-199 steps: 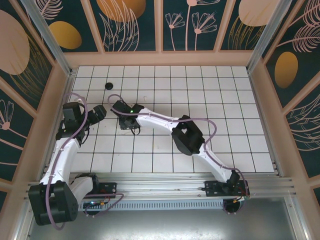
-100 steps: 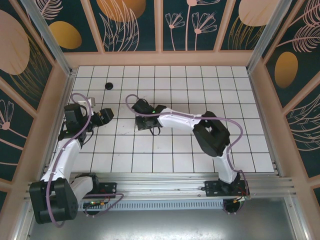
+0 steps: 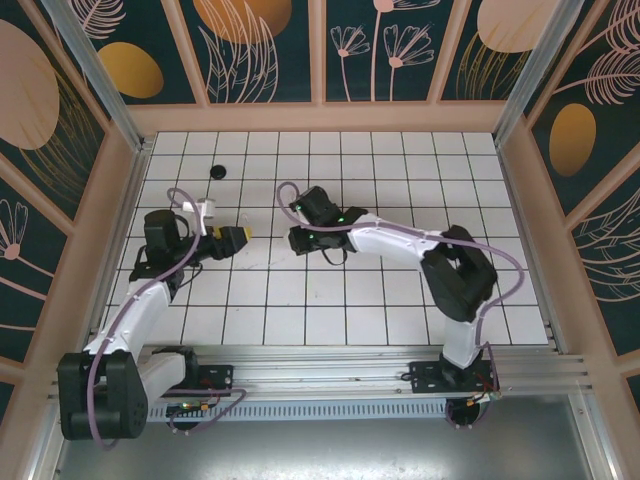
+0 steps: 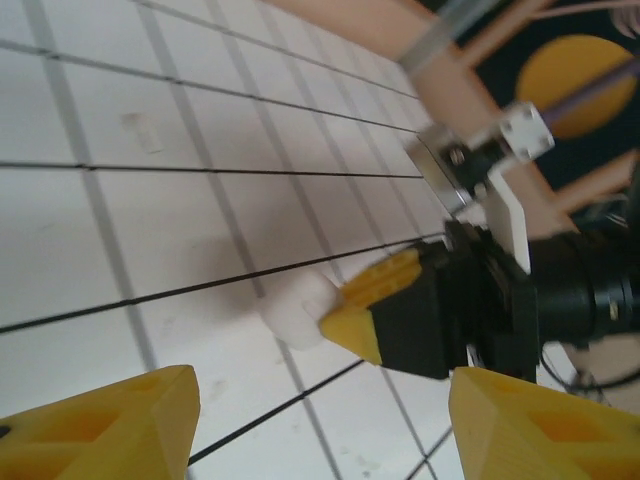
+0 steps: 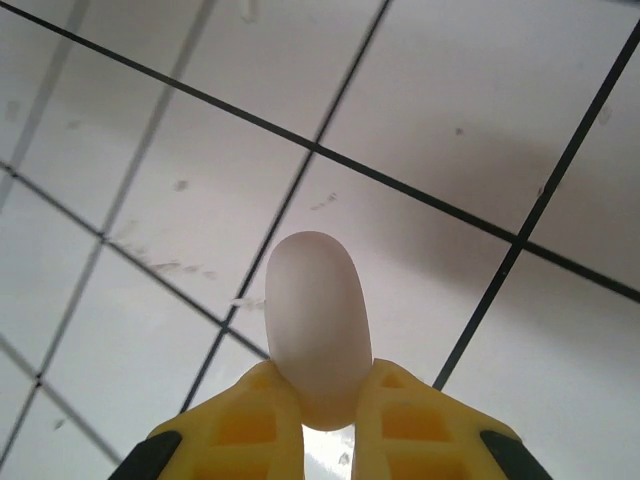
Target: Insert the wireless bluetooth earbuds into the charging case
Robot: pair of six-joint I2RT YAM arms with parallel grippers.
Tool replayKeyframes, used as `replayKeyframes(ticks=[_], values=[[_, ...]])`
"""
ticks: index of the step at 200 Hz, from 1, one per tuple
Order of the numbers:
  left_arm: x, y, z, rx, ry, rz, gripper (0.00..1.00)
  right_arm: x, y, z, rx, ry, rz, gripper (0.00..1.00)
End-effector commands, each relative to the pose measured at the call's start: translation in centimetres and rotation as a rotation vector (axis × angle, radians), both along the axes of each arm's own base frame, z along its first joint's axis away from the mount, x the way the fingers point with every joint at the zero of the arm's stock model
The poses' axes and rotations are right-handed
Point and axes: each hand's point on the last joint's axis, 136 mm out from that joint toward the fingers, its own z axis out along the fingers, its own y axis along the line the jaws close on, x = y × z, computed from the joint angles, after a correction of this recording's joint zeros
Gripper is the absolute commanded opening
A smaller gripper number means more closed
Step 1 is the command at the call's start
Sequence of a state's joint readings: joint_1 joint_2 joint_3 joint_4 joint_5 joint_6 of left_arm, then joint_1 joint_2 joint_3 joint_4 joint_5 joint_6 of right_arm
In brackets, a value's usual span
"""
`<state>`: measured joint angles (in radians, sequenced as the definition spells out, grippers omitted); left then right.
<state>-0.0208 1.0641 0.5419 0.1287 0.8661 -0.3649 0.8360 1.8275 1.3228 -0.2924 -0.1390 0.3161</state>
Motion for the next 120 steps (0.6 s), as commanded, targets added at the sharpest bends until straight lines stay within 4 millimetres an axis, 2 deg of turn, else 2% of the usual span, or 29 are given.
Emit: replayKeyframes(ticks=[1, 18, 51, 76, 91, 120], values=[[-1.3, -2.1, 4.2, -0.031, -0.237, -0.145, 0.66, -0.7, -0.6, 5.2, 0.091, -0.097, 0.14, 0.0], [-2.1, -3.0, 5.4, -0.03, -0.318, -0.229, 0.66, -1.6, -1.3, 6.9, 0.092, -0.123, 0.202, 0.0], [-3.7, -6.0, 5.8, 0.007, -0.391, -0.412, 0.66, -3.9, -1.9, 10.0, 0.119, -0.158, 0.318, 0.0], [-4.8, -7.6, 7.1, 0.009, -0.488, -0.489, 0.66, -5.2, -2.2, 12.1, 0.153, -0.179, 0.371, 0.0], [-5.0, -7.9, 7.4, 0.024, -0.535, -0.511, 0.67, -5.8, -2.4, 13.1, 0.169, -0.193, 0.386, 0.0], [-4.1, -8.2, 6.5, 0.04, -0.508, -0.533, 0.66, -6.6, -2.5, 14.3, 0.204, -0.2, 0.407, 0.0]])
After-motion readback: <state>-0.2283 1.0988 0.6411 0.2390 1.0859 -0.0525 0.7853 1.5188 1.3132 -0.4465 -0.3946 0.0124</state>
